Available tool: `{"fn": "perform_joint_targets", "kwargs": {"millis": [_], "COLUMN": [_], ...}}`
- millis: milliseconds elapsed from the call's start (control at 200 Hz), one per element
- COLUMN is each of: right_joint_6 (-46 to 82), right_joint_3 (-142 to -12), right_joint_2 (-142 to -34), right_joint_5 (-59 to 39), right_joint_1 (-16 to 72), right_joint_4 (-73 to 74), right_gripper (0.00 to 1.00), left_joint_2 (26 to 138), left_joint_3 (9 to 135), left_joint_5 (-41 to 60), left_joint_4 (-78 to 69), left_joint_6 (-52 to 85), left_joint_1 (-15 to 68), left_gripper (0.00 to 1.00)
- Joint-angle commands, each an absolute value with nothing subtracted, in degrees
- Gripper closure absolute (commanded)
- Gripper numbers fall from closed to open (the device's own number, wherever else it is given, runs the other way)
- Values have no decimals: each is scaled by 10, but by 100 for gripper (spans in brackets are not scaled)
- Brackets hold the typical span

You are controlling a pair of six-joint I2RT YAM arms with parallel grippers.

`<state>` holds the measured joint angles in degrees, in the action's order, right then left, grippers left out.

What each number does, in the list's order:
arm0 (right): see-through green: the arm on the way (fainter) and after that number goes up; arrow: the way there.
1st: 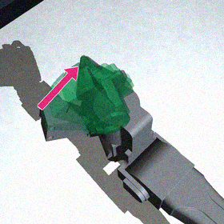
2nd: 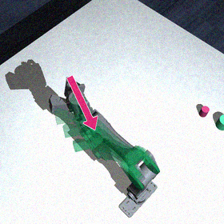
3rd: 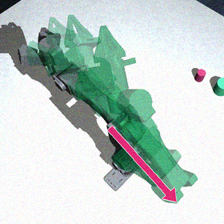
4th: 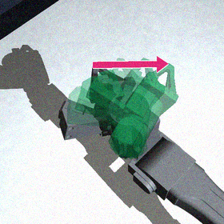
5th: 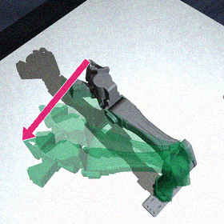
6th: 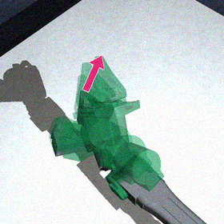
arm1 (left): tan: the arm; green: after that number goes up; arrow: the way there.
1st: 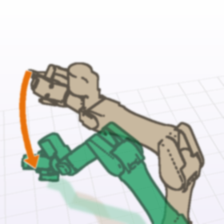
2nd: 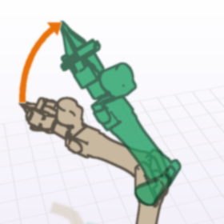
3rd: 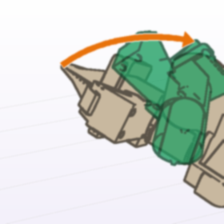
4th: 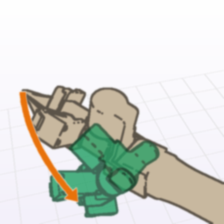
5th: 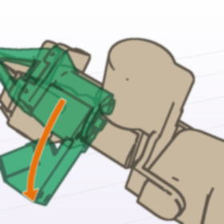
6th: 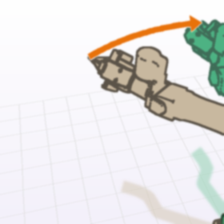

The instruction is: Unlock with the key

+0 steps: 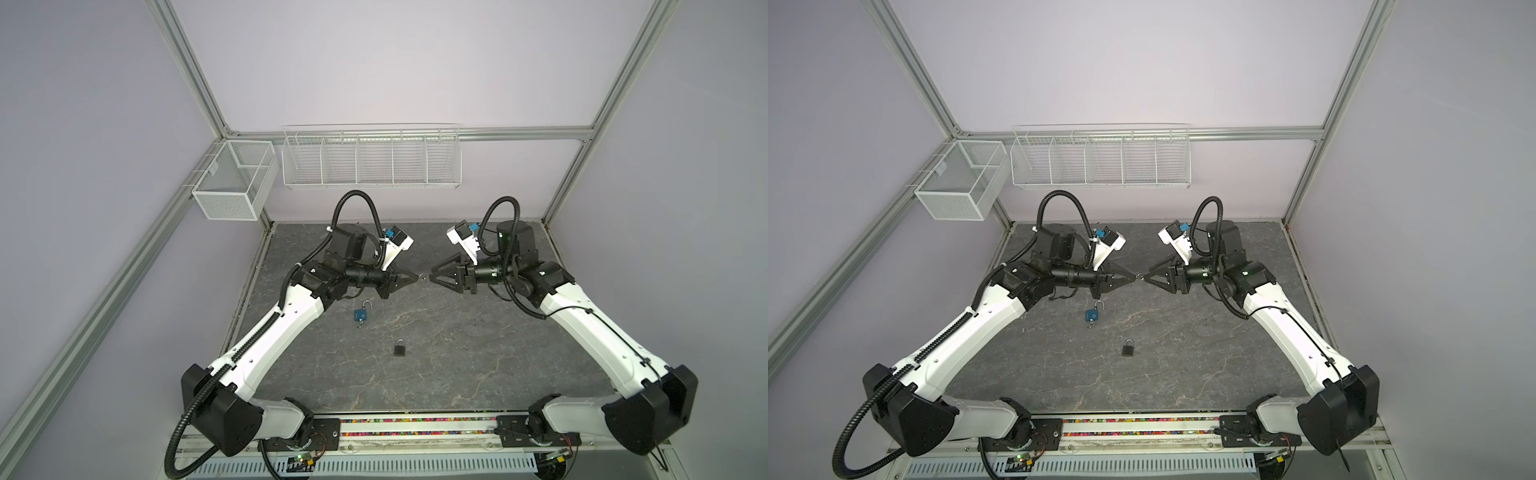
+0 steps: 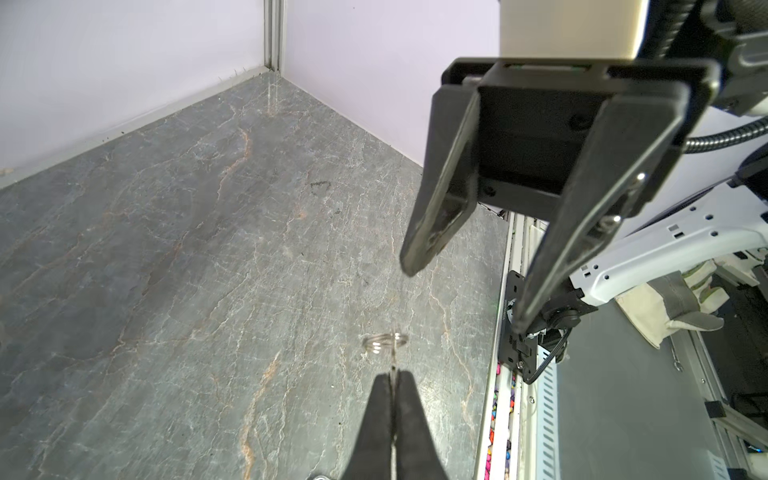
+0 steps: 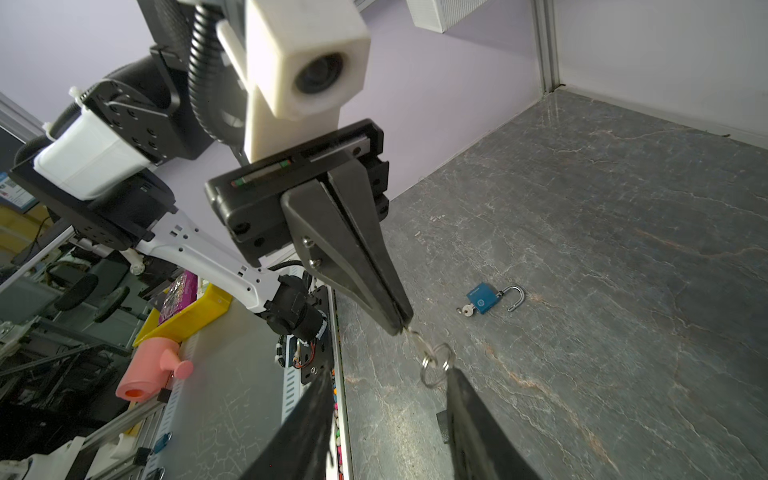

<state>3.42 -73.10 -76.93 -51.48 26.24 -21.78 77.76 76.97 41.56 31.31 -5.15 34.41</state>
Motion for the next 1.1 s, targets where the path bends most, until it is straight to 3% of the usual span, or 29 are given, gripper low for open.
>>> {"fn": "perform_joint_targets", "kwargs": {"millis": [0,795,1094], "right_joint_6": [-10,-42,-47], "right_joint_3": [-753,-777,-779], "right_joint_2": [-787,-828,-808], "right_joint_5": [-525,-567,-567], "right_joint_1": [271,290,289], "right_joint_4": [-244,-262,-265], "right_gripper": [57,85,81], "left_joint_2": [765,771,773], "left_joint_3": [790,822,828], "left_joint_5": [431,457,444], "left_joint_4": [338,353,373], "left_joint_6": [-94,-107,-121], "left_joint_1": [346,345,345], "left_gripper": [100,100,100]}}
